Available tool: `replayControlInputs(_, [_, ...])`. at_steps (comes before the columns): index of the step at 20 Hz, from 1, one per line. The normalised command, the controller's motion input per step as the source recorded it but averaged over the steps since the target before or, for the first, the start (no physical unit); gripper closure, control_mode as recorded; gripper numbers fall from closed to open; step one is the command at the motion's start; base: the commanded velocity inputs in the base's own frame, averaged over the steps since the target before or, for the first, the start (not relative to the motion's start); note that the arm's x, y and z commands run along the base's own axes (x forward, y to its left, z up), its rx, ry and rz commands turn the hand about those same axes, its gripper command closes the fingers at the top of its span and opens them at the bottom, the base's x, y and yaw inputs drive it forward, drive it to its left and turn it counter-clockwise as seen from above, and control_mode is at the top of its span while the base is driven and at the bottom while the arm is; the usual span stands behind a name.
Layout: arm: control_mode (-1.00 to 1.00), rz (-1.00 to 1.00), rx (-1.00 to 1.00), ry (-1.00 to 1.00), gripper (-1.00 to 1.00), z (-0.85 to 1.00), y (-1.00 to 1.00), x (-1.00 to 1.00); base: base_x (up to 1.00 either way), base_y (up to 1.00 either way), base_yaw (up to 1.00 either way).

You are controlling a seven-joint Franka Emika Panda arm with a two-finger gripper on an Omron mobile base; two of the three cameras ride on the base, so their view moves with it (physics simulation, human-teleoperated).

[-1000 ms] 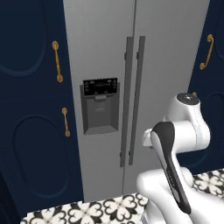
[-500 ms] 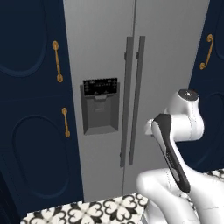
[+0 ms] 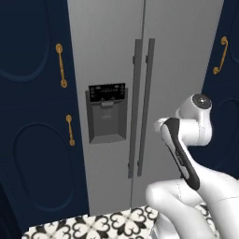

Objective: Grab a lemon wedge from the fridge and one ice cube from the ice bowl, and put them in the glass of lemonade.

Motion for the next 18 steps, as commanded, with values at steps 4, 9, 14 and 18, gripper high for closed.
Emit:
replayControlInputs(4, [-1.0, 0.01, 0.0, -0.31, -1.0, 0.0, -0.03, 0.8, 0.0, 0.0, 0.0])
replayControlInputs(9, [-1.0, 0.0, 0.0, -0.11, -1.0, 0.27, 0.0, 1.0, 0.0, 0.0, 0.0])
replayControlInputs(14, [-1.0, 0.0, 0.0, -0.01, -1.0, 0.32, 0.0, 1.0, 0.0, 0.0, 0.0])
replayControlInputs(18, [-1.0, 0.0, 0.0, 0.0, -1.0, 0.25, -0.12, 0.99, 0.0, 0.0, 0.0])
